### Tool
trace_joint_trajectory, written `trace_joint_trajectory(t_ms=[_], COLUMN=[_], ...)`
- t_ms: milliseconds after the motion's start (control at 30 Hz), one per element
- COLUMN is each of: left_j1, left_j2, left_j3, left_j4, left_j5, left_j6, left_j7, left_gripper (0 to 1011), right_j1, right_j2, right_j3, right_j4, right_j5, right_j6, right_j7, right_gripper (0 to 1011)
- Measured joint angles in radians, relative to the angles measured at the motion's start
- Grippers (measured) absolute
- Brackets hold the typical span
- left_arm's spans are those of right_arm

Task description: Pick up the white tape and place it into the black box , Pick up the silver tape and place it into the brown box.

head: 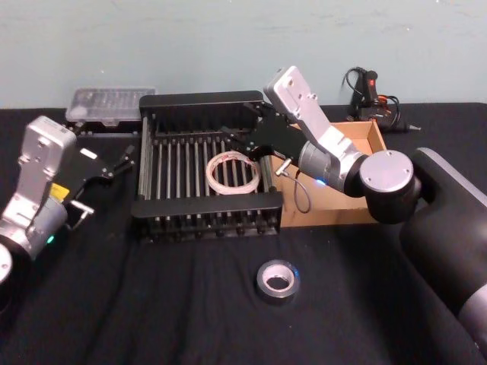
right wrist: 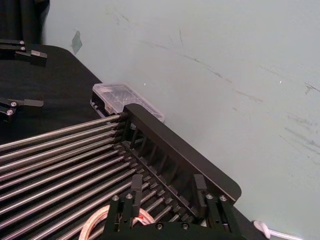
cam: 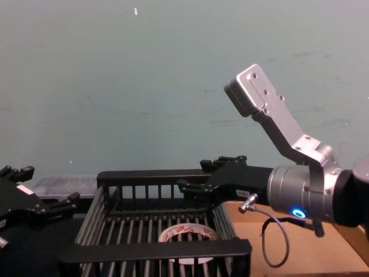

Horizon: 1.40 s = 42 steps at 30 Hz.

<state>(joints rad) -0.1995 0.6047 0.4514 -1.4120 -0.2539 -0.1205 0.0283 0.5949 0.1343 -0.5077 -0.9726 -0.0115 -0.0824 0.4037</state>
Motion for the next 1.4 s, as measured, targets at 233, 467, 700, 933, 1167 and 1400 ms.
trace_joint_trajectory(t_ms=[233, 467, 700, 933, 1167, 1400], left_j1=[0.0, 0.0, 0.0, 0.0, 0.0, 0.0], left_j2=[0.0, 0.0, 0.0, 0.0, 0.0, 0.0], left_j3=[0.0, 0.0, 0.0, 0.0, 0.0, 0.0], left_j4=[0.0, 0.0, 0.0, 0.0, 0.0, 0.0], left_j5=[0.0, 0.0, 0.0, 0.0, 0.0, 0.0], left_j6=[0.0, 0.0, 0.0, 0.0, 0.0, 0.0], left_j7=[0.0, 0.0, 0.0, 0.0, 0.0, 0.0], left_gripper=[1001, 1001, 1002, 1001, 1001, 1001], right_j1=[0.0, 0.0, 0.0, -0.003, -0.041, -0.107], right_j2=[0.0, 0.0, 0.0, 0.004, 0.047, 0.109], right_j3=[0.0, 0.0, 0.0, 0.004, 0.023, 0.052], right_j4=[-0.001, -0.001, -0.001, -0.01, -0.094, -0.219], right_j5=[0.001, 0.001, 0.001, 0.004, 0.024, 0.056], right_j6=[0.0, 0.001, 0.001, 0.0, 0.019, 0.049], right_j7=[0.001, 0.001, 0.001, 0.005, 0.024, 0.036], right_gripper=[842, 1002, 1002, 1003, 1002, 1002])
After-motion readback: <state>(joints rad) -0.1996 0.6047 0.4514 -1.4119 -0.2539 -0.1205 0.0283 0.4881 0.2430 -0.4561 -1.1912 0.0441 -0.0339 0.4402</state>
